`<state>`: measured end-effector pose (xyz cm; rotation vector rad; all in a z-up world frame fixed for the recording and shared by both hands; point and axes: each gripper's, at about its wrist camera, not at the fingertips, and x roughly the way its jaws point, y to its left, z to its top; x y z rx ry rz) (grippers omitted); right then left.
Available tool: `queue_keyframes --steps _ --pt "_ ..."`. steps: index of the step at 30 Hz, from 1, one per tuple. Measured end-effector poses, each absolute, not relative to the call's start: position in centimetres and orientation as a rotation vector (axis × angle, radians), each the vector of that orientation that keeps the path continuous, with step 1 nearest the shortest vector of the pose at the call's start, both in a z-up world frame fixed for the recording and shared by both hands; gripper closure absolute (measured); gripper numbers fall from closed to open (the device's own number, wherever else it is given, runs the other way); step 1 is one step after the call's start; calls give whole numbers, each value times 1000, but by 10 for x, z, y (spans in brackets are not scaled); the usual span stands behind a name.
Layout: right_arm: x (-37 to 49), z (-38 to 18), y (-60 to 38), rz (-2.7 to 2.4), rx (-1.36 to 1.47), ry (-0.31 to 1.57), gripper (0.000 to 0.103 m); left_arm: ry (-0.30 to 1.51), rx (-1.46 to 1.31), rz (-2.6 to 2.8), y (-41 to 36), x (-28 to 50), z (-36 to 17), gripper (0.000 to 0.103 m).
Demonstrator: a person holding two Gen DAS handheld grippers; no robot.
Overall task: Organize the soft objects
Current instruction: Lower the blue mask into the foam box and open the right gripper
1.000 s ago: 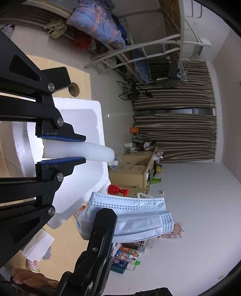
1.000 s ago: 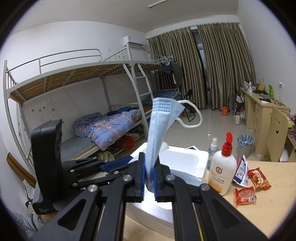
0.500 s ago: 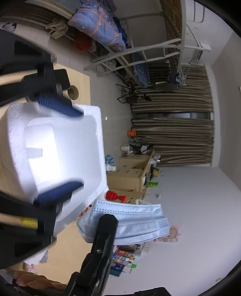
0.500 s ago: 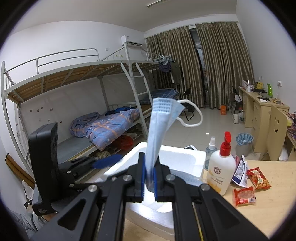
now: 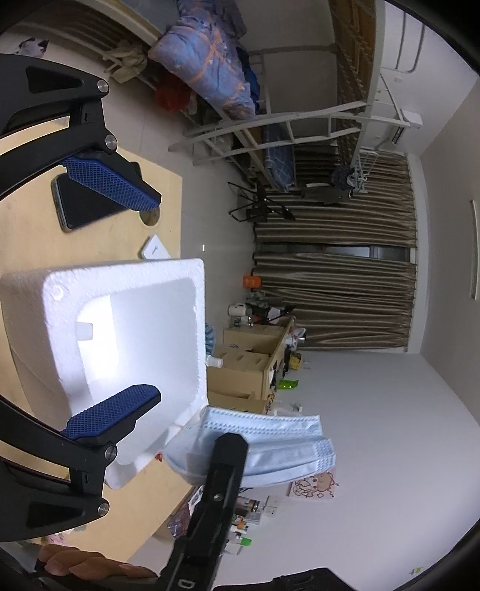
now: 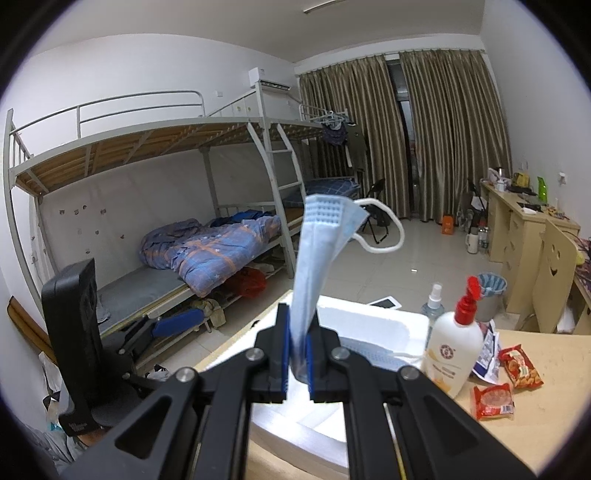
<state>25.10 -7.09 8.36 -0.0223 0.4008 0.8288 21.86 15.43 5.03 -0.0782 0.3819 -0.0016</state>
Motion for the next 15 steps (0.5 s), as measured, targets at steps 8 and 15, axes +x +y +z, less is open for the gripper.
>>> queue_keyframes --steps 8,15 --pt "259 81 -58 860 -32 409 93 366 -99 -6 163 211 47 7" --pt "271 75 -56 907 -13 445 93 370 -94 -4 161 213 42 7"
